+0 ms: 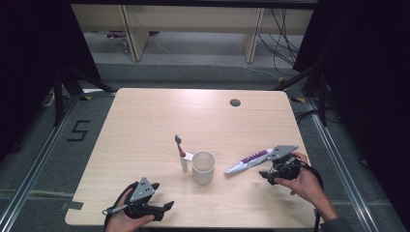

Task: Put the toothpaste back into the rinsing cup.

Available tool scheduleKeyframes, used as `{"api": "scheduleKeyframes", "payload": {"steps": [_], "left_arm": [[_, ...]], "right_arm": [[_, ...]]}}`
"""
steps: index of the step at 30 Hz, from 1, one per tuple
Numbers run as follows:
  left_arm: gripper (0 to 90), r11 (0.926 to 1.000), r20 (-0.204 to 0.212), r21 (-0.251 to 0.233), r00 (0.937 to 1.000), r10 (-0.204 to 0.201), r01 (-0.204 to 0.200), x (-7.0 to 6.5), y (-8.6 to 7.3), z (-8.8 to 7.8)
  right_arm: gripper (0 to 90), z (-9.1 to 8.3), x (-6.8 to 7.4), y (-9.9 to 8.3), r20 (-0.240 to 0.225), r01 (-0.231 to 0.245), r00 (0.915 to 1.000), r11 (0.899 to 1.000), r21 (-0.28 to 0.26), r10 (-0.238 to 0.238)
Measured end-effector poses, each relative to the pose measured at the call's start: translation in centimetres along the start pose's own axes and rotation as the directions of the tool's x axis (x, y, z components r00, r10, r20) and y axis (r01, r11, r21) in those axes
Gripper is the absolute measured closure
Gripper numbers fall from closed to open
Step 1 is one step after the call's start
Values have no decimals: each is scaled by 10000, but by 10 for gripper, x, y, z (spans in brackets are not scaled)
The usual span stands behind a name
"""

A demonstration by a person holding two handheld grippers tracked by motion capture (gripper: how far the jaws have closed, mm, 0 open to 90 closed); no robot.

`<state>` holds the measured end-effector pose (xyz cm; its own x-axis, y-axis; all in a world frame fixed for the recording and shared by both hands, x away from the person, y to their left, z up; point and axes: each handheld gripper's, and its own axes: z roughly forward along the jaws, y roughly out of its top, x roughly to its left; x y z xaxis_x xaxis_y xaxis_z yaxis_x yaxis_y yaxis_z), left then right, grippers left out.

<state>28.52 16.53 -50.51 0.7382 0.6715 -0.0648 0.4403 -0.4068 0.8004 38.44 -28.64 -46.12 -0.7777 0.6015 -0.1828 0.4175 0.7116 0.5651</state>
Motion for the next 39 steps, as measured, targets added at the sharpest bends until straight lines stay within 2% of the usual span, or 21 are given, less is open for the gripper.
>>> {"api": "scheduleKeyframes", "payload": {"steps": [1, 3, 4, 5, 7, 11, 16, 18, 19, 21, 23, 24, 25, 26, 28, 29, 30, 33, 35, 36, 39], "left_arm": [[188, 9998, -51, -143, 9999, -127, 127, -1, 0, 1], [188, 10000, 4, -15, 10000, 34, -34, 0, 0, 0], [188, 9998, 35, -165, 9999, -140, 141, -2, 0, 1], [188, 9999, -70, 21, 9999, 103, -103, 0, 0, 0], [188, 9999, -94, 58, 9999, 118, -117, 0, 1, 0], [188, 9999, -16, -87, 10000, -73, 73, -2, 1, 0], [189, 10000, 0, -81, 10000, -52, 52, -2, 0, 0], [189, 10000, -102, 35, 9999, 87, -87, 0, 1, 0], [189, 9998, -24, -136, 9999, -129, 128, -2, 0, 1], [189, 9997, -20, -198, 9999, -142, 142, -2, 0, 1], [189, 10000, -48, -21, 10000, 68, -68, 0, 0, 0], [190, 10000, -57, -81, 10000, -47, 47, -1, 1, 1], [189, 9999, -95, 82, 9999, 114, -113, -1, 1, 0], [190, 9998, 35, -158, 9999, -103, 104, -2, 0, 1], [190, 9999, -62, 77, 9999, 92, -92, 0, 0, 0], [190, 9998, -35, -121, 9999, -127, 126, -2, 0, 1], [190, 10000, 2, -38, 10000, -42, 42, -1, 0, 1], [190, 9999, -64, 108, 9999, 130, -130, 0, 0, 0], [191, 9998, 6, -138, 9999, -110, 111, -2, 0, 1], [190, 10000, 0, -2, 10000, -19, 19, -1, 0, 0], [190, 9998, -77, 108, 9999, 139, -138, 0, 0, 0]], "right_arm": [[290, 1, 0, 2, 34, 45, 10000, 10000, 50, -45], [290, 5, -2, 6, 45, 175, 9998, 9998, 107, -176], [290, 6, -2, 8, -6, 235, 9997, 9996, 133, -235], [290, 8, -3, 9, -17, 385, 9993, 9991, 155, -385], [290, 11, -3, 13, -84, 429, 9991, 9988, 235, -427], [293, 20, -6, 20, 12, 717, 9974, 9973, 136, -717], [294, 26, -13, 29, -404, 1162, 9927, 9907, 708, -1135], [295, 28, -14, 32, -443, 1148, 9927, 9907, 726, -1118], [297, 30, -14, 33, -566, 1068, 9931, 9908, 828, -1023], [298, 32, -13, 34, -644, 1121, 9923, 9891, 955, -1062], [298, 36, -15, 36, -754, 1557, 9859, 9839, 881, -1493], [300, 36, -14, 36, -768, 1443, 9875, 9852, 925, -1374], [301, 38, -14, 37, -803, 1397, 9880, 9855, 960, -1322], [301, 40, -16, 38, -865, 1681, 9832, 9820, 861, -1607], [303, 42, -16, 40, -807, 1605, 9849, 9824, 955, -1531], [304, 43, -16, 41, -865, 1702, 9829, 9809, 944, -1623], [305, 43, -15, 41, -916, 1578, 9846, 9821, 1028, -1486], [308, 47, -16, 43, -1017, 1871, 9789, 9772, 1006, -1770], [306, 48, -15, 43, -1022, 1828, 9798, 9768, 1118, -1717], [305, 49, -16, 44, -1086, 2088, 9742, 9726, 1024, -1977], [304, 51, -15, 46, -1124, 2279, 9701, 9668, 1159, -2152]]}}
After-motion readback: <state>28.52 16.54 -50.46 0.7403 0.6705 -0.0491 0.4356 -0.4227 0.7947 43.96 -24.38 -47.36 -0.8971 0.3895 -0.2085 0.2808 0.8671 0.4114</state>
